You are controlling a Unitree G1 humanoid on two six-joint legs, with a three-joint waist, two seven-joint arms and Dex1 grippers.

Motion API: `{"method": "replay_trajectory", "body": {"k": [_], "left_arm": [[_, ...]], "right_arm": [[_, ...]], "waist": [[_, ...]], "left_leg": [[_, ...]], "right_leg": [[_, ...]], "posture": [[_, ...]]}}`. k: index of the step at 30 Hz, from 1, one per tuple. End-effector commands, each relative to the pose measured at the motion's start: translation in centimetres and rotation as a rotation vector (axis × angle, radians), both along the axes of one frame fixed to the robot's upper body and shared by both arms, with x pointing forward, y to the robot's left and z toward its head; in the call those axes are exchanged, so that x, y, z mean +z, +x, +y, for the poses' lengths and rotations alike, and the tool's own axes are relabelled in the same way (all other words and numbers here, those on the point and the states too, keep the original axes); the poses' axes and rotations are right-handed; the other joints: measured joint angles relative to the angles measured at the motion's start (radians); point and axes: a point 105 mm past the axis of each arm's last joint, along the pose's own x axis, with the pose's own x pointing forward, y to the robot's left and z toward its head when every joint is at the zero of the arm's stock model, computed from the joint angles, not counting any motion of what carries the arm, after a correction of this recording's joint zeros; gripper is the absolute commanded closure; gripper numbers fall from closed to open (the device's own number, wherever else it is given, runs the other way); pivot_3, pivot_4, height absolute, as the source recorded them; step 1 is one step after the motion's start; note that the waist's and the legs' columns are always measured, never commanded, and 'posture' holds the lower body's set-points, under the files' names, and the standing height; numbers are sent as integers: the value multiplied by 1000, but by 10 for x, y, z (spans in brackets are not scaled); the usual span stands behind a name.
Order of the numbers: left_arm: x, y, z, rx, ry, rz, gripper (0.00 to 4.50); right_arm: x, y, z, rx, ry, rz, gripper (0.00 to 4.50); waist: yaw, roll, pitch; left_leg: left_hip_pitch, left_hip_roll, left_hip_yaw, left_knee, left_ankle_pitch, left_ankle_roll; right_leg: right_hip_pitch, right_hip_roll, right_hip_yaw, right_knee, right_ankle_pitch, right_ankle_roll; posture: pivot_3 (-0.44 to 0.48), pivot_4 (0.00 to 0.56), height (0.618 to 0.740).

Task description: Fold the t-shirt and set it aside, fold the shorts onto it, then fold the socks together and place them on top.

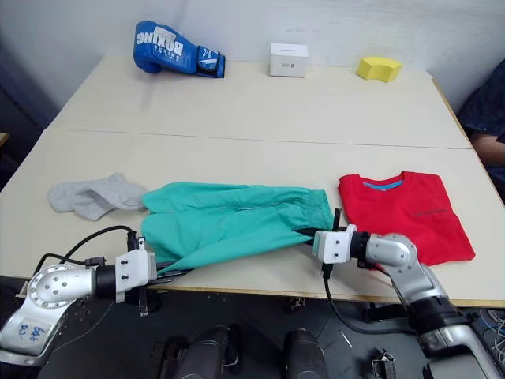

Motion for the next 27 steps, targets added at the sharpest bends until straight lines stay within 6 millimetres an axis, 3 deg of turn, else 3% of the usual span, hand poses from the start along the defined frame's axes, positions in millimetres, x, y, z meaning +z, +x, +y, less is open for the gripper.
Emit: {"method": "replay_trajectory", "body": {"k": [1, 4, 5, 9, 13, 16, 18, 20, 22, 24, 25, 27], "left_arm": [[3, 0, 7, 59, 7, -30, 4487], [2, 0, 10, 88, -10, -15, 4487], [2, 0, 11, 100, -20, -11, 4269], [5, -3, 19, 113, -27, 21, 3168], [9, -21, 25, 68, -43, 148, 1879], [21, -38, 34, 27, -35, 251, 971], [36, -39, 32, 16, -110, 268, 362], [61, -29, 26, 12, -253, 204, 448], [83, -14, 20, 23, -382, 157, 874], [89, 0, 12, 22, -404, 113, 1509], [90, 4, 9, 22, -402, 102, 1861], [72, 22, -6, 50, -368, 87, 2519]], "right_arm": [[6, 0, -12, -95, 35, -3, 4500], [4, -9, -7, -91, 64, 53, 4500], [3, -11, -8, -97, 65, 74, 4250], [9, -14, -14, -137, 76, 83, 3059], [18, -27, -17, -119, 104, 116, 1639], [33, -62, -11, -3, 224, 306, 636], [43, -73, -11, 11, 254, 382, 589], [59, -74, -6, 13, 335, 416, 760], [71, -68, 3, 4, 416, 409, 1336], [74, -60, 17, 0, 441, 374, 1991], [74, -59, 20, -2, 444, 365, 2372], [61, -40, 36, -75, 446, 325, 3117]], "waist": [[-3, 0, 0], [-3, 0, 0], [-3, 0, 0], [-3, 0, 0], [-2, 0, 0], [-1, 0, 0], [0, 1, 0], [-1, 1, 0], [-1, 0, 0], [-1, 0, -1], [-1, 0, -1], [0, 2, -4]], "left_leg": [[0, 0, 0, 0, 0, 0], [0, 0, 0, -1, 0, -1], [0, 0, 0, -1, 0, -1], [0, 0, 0, -2, 0, -1], [0, 0, 0, -4, 0, -1], [0, 0, 0, -7, 0, -2], [4, 0, 0, -12, 0, -2], [11, 1, 0, -15, -2, 2], [14, 1, -1, -17, -3, 3], [15, 2, -3, -17, -2, 1], [15, 2, -3, -17, -1, 1], [14, 1, -1, -19, 1, -5]], "right_leg": [[-1, 0, 0, 0, 0, 0], [-1, 1, 0, 0, 0, 0], [-1, 1, 0, 0, 0, -1], [-1, 1, 0, 0, 0, -1], [-1, 1, 0, -2, -1, -1], [-1, 1, 0, -5, -1, -1], [2, 1, 0, -9, -1, -1], [9, 1, 0, -12, -1, -1], [12, 1, 0, -15, -1, -2], [12, 2, 0, -16, -1, -3], [12, 2, -1, -16, -1, -4], [11, 2, 0, -16, -1, -4]], "posture": [[0, 150, 740], [0, 150, 740], [0, 150, 740], [0, 150, 740], [0, 150, 740], [0, 150, 740], [0, 150, 740], [0, 150, 740], [0, 150, 740], [0, 150, 740], [0, 150, 740], [0, 150, 740]]}}
